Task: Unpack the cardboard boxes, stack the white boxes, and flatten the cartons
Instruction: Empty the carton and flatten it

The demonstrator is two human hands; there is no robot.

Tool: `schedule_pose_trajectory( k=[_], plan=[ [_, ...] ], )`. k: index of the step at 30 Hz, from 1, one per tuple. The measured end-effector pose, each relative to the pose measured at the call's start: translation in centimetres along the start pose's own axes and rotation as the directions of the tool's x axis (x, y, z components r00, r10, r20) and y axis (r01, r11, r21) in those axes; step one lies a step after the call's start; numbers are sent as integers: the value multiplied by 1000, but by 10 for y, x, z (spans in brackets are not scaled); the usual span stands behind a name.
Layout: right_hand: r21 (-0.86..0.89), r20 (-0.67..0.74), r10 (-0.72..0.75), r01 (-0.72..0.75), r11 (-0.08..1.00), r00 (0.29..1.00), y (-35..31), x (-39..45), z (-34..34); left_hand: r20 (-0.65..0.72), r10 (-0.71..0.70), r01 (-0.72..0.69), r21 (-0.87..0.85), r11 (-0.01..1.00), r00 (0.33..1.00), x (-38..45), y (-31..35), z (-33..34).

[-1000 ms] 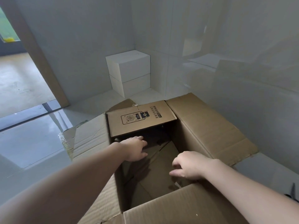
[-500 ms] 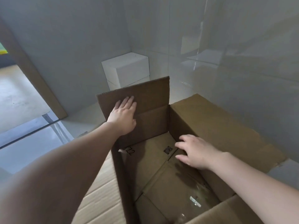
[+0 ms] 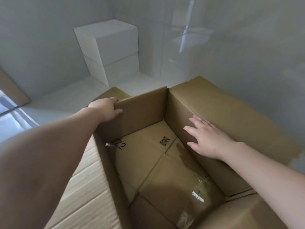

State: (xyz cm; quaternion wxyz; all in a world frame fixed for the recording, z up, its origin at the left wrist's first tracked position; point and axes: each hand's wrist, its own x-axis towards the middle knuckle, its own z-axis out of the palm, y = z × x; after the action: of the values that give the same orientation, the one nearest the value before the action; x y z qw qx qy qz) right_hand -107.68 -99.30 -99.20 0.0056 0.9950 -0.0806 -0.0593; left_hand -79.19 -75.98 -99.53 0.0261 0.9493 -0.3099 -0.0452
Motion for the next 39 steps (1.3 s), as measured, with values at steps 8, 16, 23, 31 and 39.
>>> schedule_pose_trajectory(
  k=[8,16,23,31,39],
  plan=[
    [6,36,76,-76,997,996,11,-9,-6,-93,-97,100,34,994,991,-19,-4,-5],
    [-92,196,281,-267,959,940,55,-35,-27,41,-427,429,-81,900,903,-75,-57,-15],
    [3,212,512,-524,851,832,80,-32,-38,63,-408,413,-119,903,911,-97,-59,-24],
    [65,181,652,-671,739,736,119,-42,-33,94,-663,669,-163,726,742,-127,-100,-23],
    [78,-189,635,-633,770,749,112,-41,-76,-5,-717,647,-426,632,697,-137,-86,-46]
  ],
)
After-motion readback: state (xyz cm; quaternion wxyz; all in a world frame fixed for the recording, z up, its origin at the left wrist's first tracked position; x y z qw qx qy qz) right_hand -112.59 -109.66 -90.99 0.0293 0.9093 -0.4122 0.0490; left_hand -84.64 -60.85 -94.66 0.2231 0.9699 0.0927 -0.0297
